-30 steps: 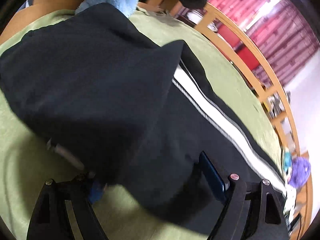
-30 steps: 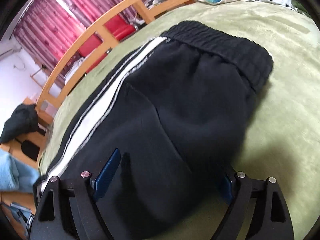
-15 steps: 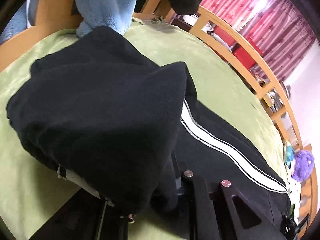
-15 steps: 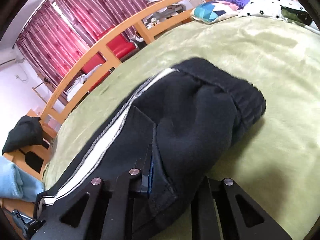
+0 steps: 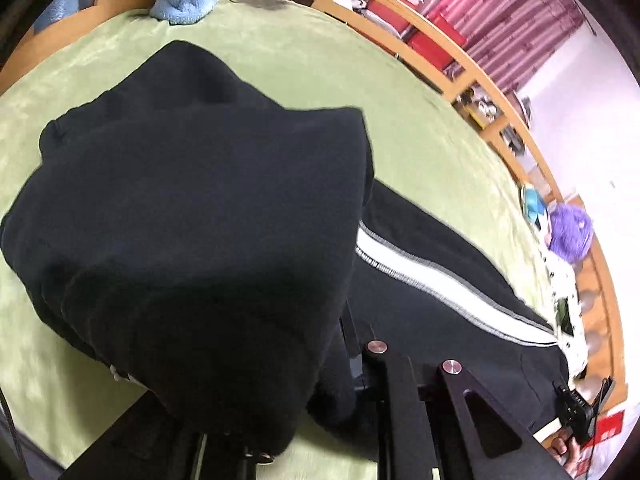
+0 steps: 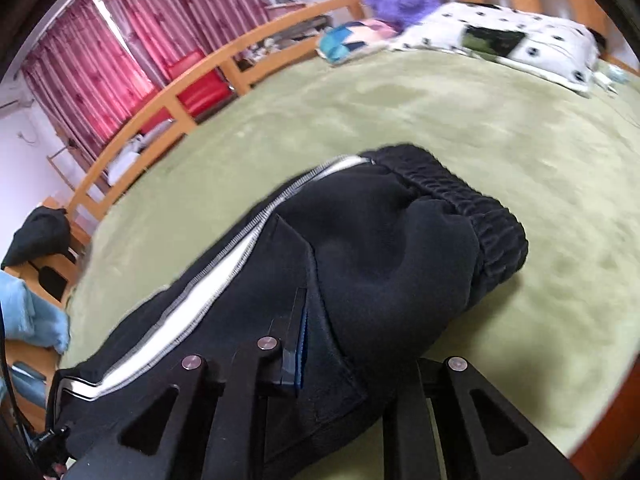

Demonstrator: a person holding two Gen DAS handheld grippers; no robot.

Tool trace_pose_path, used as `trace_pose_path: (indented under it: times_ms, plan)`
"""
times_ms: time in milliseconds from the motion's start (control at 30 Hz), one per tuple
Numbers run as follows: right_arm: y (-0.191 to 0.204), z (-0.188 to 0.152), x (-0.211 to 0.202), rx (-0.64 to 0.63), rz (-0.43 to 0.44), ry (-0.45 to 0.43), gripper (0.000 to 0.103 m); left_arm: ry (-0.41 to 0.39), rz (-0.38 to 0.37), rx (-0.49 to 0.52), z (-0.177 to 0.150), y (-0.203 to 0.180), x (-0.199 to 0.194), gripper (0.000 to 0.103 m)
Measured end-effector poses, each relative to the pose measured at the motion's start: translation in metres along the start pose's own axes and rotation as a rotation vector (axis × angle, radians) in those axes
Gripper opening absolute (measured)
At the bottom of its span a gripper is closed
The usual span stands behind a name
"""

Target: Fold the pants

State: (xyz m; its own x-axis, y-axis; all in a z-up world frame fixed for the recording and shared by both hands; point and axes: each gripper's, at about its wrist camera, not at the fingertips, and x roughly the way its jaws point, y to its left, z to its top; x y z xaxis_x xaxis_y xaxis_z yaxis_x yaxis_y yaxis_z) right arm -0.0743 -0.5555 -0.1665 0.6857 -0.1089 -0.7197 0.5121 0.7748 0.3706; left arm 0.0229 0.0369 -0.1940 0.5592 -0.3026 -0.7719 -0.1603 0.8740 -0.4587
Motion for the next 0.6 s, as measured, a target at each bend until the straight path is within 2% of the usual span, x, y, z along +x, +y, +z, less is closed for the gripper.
trace_pose_path:
  times_ms: [67,133,200,300,433,600]
  plan:
    - [-0.013,-0.008,0.001,-0.037,-0.027,0.062,0.024,0.032,0.015,-0.010,-0.004,0.008,0.002,0.021]
    - [-0.016,-0.016,0.004,-0.059,-0.049,0.109,0.034,0.078,0.017,-0.043,-0.003,0.020,0.001,0.030]
    - [-0.018,-0.030,-0.005,-0.075,-0.083,0.096,0.049,0.100,0.035,-0.033,-0.006,0.031,-0.007,0.040]
    - [-0.011,-0.049,-0.026,-0.116,-0.118,0.039,0.058,0.061,0.046,0.021,-0.017,0.041,-0.034,0.057]
    - [0.005,-0.067,-0.056,-0.116,-0.115,-0.035,0.063,0.001,0.078,0.069,-0.025,0.057,-0.063,0.059]
    - [0.037,-0.072,-0.073,-0.061,-0.041,-0.055,0.064,-0.028,0.045,0.120,-0.019,0.067,-0.081,0.060]
